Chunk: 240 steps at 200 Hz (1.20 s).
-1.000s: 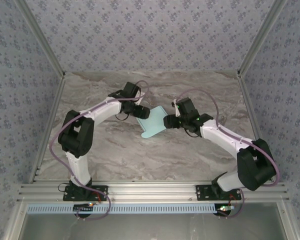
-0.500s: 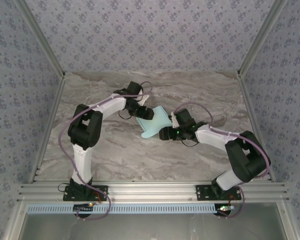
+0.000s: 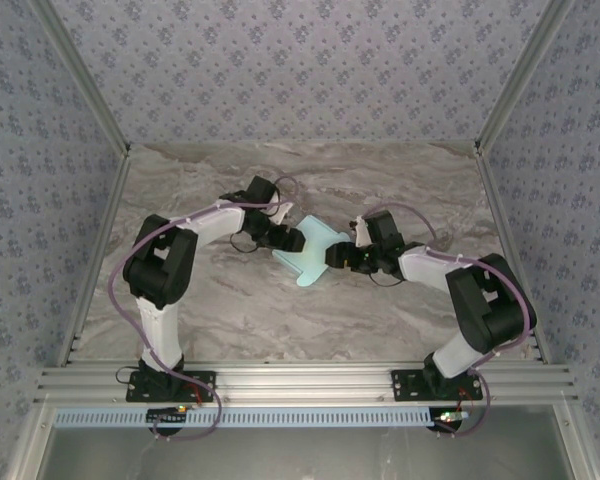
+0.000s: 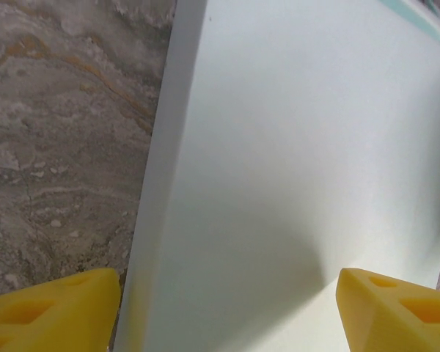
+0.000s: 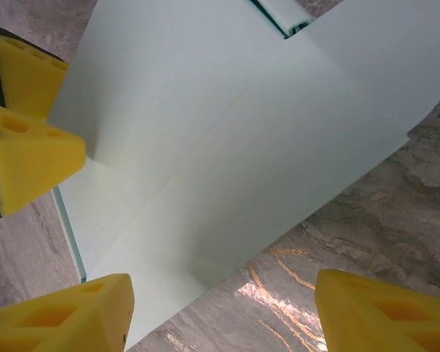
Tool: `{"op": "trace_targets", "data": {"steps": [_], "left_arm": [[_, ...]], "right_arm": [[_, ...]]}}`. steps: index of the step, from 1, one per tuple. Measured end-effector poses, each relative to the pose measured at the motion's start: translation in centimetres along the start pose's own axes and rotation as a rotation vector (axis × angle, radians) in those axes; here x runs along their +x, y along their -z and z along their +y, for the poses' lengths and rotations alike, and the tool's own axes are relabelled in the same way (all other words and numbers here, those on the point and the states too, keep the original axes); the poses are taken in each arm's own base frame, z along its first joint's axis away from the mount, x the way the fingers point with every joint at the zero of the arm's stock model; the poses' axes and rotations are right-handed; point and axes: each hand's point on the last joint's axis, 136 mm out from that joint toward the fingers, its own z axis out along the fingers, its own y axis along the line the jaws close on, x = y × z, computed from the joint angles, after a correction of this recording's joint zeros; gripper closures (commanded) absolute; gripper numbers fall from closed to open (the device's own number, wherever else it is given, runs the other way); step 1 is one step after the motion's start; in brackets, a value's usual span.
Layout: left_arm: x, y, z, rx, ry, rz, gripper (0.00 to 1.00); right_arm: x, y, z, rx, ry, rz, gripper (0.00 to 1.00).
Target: Fold the paper box
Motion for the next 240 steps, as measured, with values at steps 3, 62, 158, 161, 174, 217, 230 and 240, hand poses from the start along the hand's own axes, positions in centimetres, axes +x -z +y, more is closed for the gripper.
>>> {"op": "trace_targets", "data": {"steps": [3, 62, 158, 161, 174, 217, 230, 240], "left_arm": [[0.0, 0.0, 0.0, 0.000, 0.001, 0.000, 0.22], [-1.3, 0.7, 0.5, -0.010, 0.006, -0.033, 0.26], [-1.6, 0.0, 0.8, 0.024, 0.049, -0.020, 0.54], [-1.7, 0.1, 0.8, 0.027, 0.050, -0.020, 0.54], [-1.7, 0.1, 0.8, 0.046, 0.068, -0.025, 0.54], [-1.5, -0.1, 0.2, 0.128, 0.109, -0.049, 0.51], [-1.5, -0.1, -0.1, 0.147, 0.114, -0.050, 0.50], [-1.5, 0.0, -0.3, 0.158, 0.116, -0.053, 0.49]], "right_arm": [[0.0, -0.1, 0.1, -0.005, -0.001, 0.000, 0.34], [0.1, -1.5, 0.1, -0.072, -0.066, 0.002, 0.46], [-0.7, -1.6, 0.9, -0.153, -0.137, -0.039, 0.80], [-0.8, -1.5, 0.9, -0.156, -0.144, -0.043, 0.81], [-1.0, -1.4, 1.0, -0.171, -0.157, -0.056, 0.83], [-1.7, 0.1, 2.0, -0.217, -0.175, -0.108, 0.87], [-2.0, 0.6, 2.5, -0.229, -0.170, -0.121, 0.88], [-2.2, 1.0, 2.8, -0.237, -0.165, -0.132, 0.87]]}}
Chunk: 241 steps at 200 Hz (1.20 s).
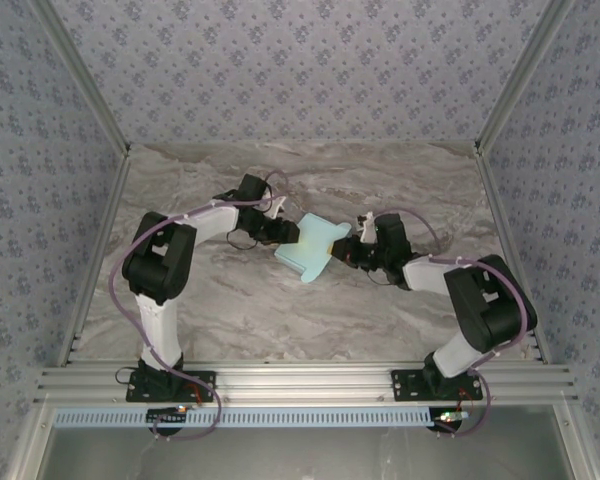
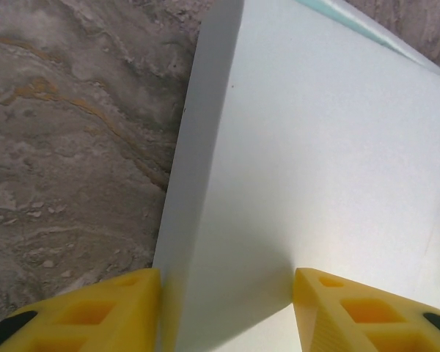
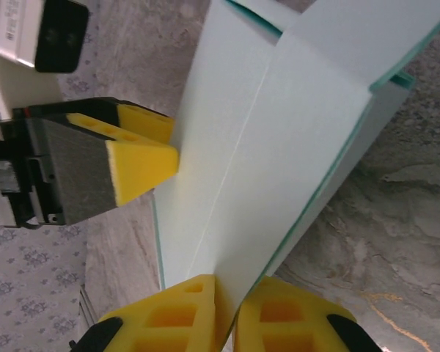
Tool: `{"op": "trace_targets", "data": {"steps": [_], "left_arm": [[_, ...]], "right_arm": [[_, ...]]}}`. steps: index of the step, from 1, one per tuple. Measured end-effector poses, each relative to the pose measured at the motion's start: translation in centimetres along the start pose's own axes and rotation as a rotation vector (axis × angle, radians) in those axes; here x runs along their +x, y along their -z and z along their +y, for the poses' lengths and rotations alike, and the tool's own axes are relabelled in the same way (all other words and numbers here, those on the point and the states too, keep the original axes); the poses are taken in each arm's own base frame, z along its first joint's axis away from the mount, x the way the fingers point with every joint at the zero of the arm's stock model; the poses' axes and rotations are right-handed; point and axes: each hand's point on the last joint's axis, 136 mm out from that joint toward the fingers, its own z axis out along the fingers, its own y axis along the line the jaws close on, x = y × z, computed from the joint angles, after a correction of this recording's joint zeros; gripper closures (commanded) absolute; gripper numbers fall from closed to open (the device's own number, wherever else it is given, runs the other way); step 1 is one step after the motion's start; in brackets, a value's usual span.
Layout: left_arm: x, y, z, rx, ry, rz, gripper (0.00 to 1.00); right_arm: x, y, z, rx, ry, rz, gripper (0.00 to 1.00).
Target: Fold the paper box
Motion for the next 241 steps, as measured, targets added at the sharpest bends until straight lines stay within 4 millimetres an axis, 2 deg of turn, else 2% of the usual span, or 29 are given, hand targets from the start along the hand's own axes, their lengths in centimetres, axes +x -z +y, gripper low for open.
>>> {"op": "trace_targets", "data": {"steps": [71, 145, 204, 241], "left_arm": [[0.2, -0.1, -1.2, 0.057, 0.004, 0.008, 0.42], [0.1, -1.4, -2.1, 0.072, -0.018, 0.028, 0.38], [-0.4, -2.5, -3.0, 0.080, -0.038, 0.041, 0.37], [0.1, -3.5, -3.6, 0.091, -0.048, 0.065, 0.36]], "right_arm": [[-0.9, 1.7, 2.4, -0.033, 0.032, -0.045, 0.87], [-0.9, 2.7, 2.0, 0.025, -0.020, -0.063, 0.86], [-1.9, 3.5, 2.5, 0.049, -0.042, -0.108, 0.85], [-2.4, 3.4, 3.1, 0.055, -0.053, -0.128, 0.85]]}}
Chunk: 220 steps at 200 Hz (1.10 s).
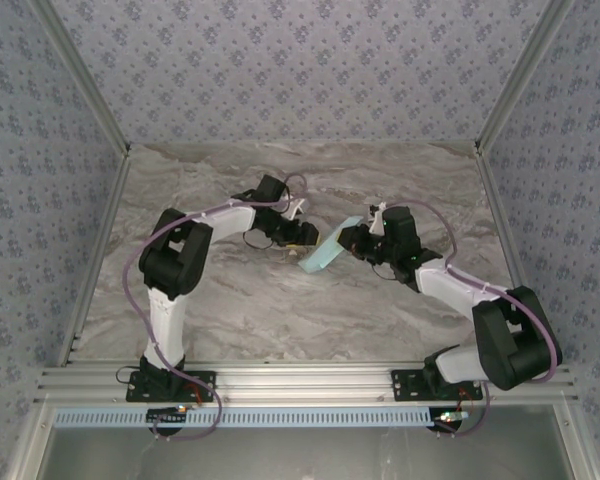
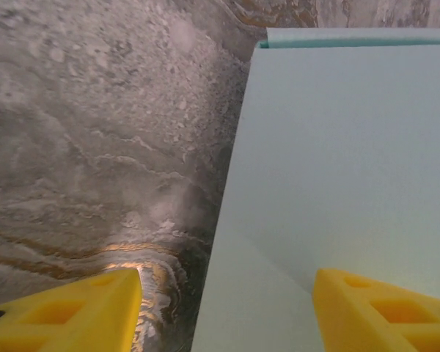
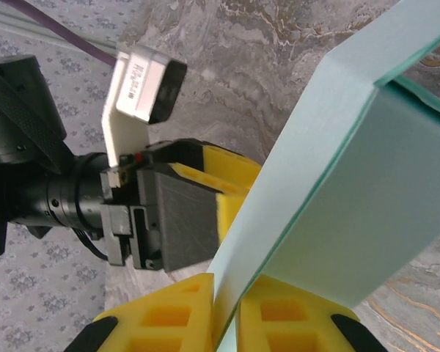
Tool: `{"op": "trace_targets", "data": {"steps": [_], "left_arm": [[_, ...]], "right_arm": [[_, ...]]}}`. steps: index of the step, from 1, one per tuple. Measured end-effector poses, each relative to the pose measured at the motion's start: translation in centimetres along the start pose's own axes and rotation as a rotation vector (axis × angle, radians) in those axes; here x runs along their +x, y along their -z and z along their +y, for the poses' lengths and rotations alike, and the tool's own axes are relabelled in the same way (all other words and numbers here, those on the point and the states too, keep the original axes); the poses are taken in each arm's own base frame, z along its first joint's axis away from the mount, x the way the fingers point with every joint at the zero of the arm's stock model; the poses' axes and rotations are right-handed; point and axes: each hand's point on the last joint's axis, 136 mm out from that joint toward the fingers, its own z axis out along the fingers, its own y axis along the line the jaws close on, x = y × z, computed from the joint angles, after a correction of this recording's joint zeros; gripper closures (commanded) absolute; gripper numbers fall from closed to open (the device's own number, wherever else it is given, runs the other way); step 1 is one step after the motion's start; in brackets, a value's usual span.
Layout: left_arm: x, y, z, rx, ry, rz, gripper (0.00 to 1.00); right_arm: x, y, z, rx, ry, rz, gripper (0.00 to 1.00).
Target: Fold the paper box
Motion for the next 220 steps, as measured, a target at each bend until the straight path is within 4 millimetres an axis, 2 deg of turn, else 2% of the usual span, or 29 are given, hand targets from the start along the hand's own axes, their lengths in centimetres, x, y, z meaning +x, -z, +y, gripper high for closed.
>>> {"op": "trace_targets", "data": {"steps": [50, 98, 118, 139, 159, 194, 220], "left_arm": [[0.8, -1.3, -0.3, 0.005, -0.002, 0.034, 0.35], [0.5, -1.2, 0.1, -0.024, -0.003, 0.025, 0.34], [0.0, -0.8, 0.5, -0.069, -0.011, -0.001, 0.31], [0.1, 0.9, 0.9, -0.145, -0.026, -0.048, 0.25], [0.5, 3.7, 0.6, -0.218, -0.049, -0.125, 0.21], [1.1, 9.0, -1.3, -0.267, -0.123, -0.318, 0.17], [2.6, 10.7, -2.8, -0.243, -0.185, -0.428, 0.13]], "right_arm": [[0.1, -0.5, 0.0, 0.050, 0.009, -0.021, 0.85], [-0.2, -0.9, -0.3, 0.125, 0.031, -0.058, 0.86], [-0.2, -1.0, -0.4, 0.138, 0.038, -0.066, 0.85], [-0.1, -1.2, -0.4, 0.142, 0.043, -0.066, 0.86], [-0.1, -1.2, -0.5, 0.144, 0.045, -0.070, 0.86], [-0.2, -1.3, -0.5, 0.146, 0.050, -0.072, 0.86], [-0.2, -1.5, -0.4, 0.146, 0.053, -0.070, 0.86]]}}
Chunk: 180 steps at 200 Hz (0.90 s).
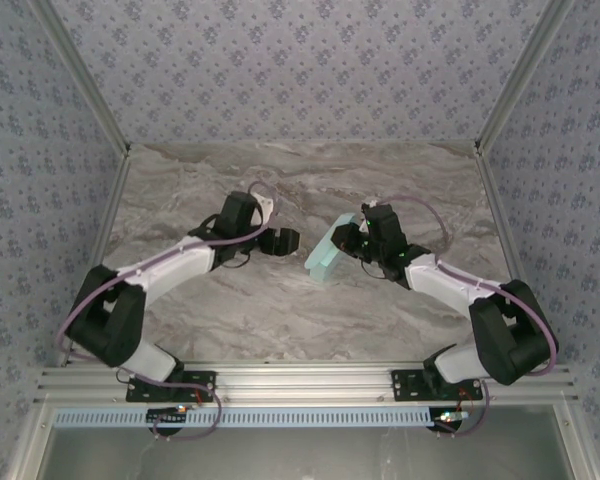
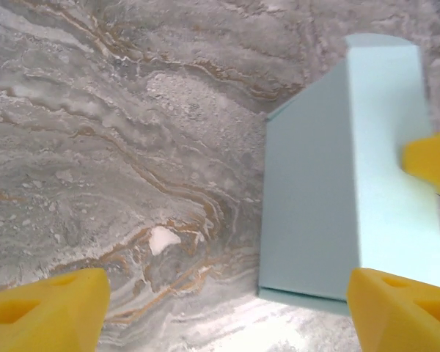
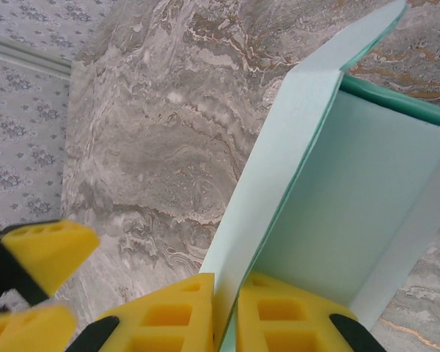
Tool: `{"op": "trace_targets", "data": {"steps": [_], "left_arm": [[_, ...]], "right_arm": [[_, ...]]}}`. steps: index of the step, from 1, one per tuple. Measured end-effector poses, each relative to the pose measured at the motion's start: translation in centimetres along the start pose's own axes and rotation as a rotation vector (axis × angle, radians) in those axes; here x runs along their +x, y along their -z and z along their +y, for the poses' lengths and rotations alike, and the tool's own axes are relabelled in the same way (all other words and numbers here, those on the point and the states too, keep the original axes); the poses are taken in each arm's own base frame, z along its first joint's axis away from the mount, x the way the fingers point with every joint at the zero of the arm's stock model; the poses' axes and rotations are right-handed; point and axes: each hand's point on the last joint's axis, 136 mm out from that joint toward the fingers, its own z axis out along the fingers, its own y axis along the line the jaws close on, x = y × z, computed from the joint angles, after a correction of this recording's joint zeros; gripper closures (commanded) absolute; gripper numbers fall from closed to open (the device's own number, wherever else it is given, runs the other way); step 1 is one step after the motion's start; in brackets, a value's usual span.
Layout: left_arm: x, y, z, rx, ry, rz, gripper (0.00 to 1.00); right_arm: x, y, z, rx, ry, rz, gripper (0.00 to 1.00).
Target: Fold the paper box
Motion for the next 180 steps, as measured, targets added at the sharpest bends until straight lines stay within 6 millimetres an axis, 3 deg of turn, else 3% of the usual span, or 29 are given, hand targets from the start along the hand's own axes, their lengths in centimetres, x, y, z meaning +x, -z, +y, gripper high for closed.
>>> {"op": "trace_targets", "data": {"steps": [32, 56, 112, 180], "left_arm": [[2.4, 0.0, -4.1, 0.079, -0.123, -0.037, 0.10], [2.8, -0.7, -6.3, 0.100, -0.215, -0.058, 0.09], [3.5, -4.0, -7.0, 0.047, -0.335, -0.042, 0.07], [3.5, -5.7, -7.6, 0.049, -0.379, -0.046, 0.11]], "right_arm": [[0.0, -0.1, 0.0, 0.001, 0.007, 0.001, 0.86], [0.0, -0.1, 0.0, 0.000, 0.008, 0.001, 0.86], [-0.1, -0.1, 0.1, -0.001, 0.008, 0.000, 0.86], [-0.1, -0.1, 0.1, -0.001, 0.008, 0.000, 0.86]]}}
